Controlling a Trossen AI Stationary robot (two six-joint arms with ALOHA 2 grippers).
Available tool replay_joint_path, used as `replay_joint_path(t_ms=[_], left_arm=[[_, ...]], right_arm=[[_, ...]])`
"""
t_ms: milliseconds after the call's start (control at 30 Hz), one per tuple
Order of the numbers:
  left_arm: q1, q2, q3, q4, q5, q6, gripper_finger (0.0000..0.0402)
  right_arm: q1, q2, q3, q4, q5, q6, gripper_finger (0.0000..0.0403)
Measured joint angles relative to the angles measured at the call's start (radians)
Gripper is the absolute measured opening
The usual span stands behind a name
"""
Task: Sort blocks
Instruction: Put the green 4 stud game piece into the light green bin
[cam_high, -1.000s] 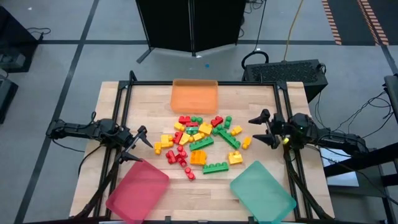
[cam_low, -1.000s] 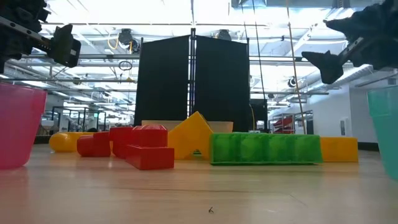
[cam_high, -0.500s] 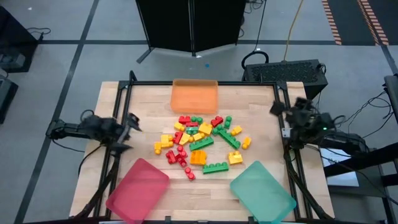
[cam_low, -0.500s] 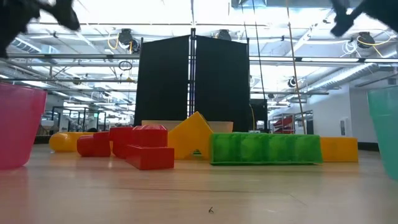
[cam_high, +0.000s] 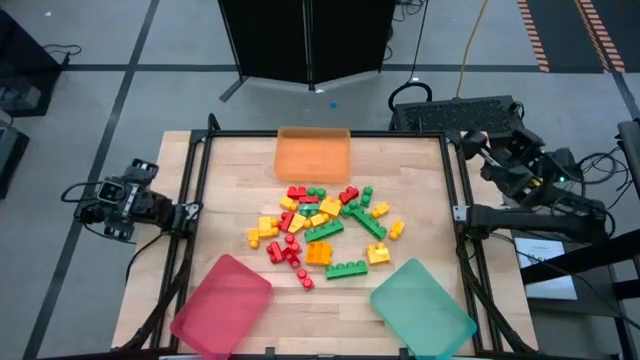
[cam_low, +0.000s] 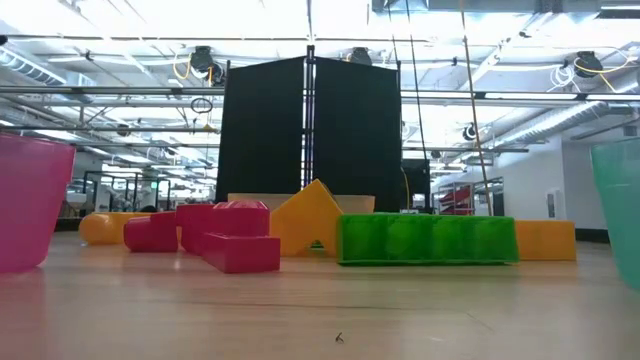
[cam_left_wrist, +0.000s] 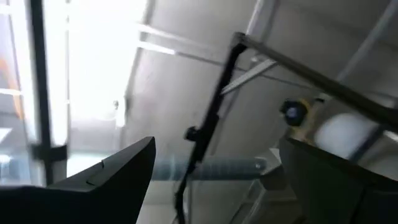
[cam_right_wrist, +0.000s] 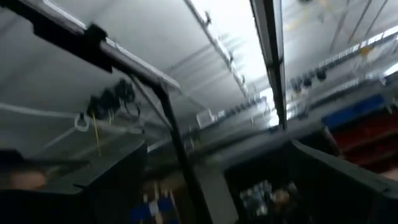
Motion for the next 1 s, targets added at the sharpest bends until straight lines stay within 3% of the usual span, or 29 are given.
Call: replay_joint_path(t_ms=[67,267,467,567,733,900,1000], left_arm=[[0.0,0.0,0.0,-0.044,-0.034,-0.001,0.0345],[0.0,0.001,0.0,-0.168,-0.295,-0.064,0.0345],[0.0,0.001,0.025,-0.207,-0.378,-0.115,0.0345],[0.0,0.0,0.12,-0.385,-0.419,-0.248,0.0345],[0.0,0.052,0.422,-1.009,-0.436,-0.265,0.0345],[0.0,0.205,0.714,-1.392,-0.474,-0.239,0.0345],[0.0,0.287,0.831,-1.597,-0.474,-0.24,0.0345]], right_arm=[[0.0,0.044,0.035,-0.039,-0.022,-0.001,0.0376],[0.0,0.136,0.071,-0.133,-0.023,0.04,0.0376],[0.0,0.229,0.072,-0.169,-0.024,0.158,0.0376],[0.0,0.274,0.114,-0.274,-0.043,0.149,0.0376],[0.0,0.382,0.33,-0.717,-0.014,-0.045,0.0376],[0.0,0.556,0.613,-1.446,0.143,-0.206,0.0376],[0.009,0.651,0.649,-1.686,0.149,-0.173,0.0376]])
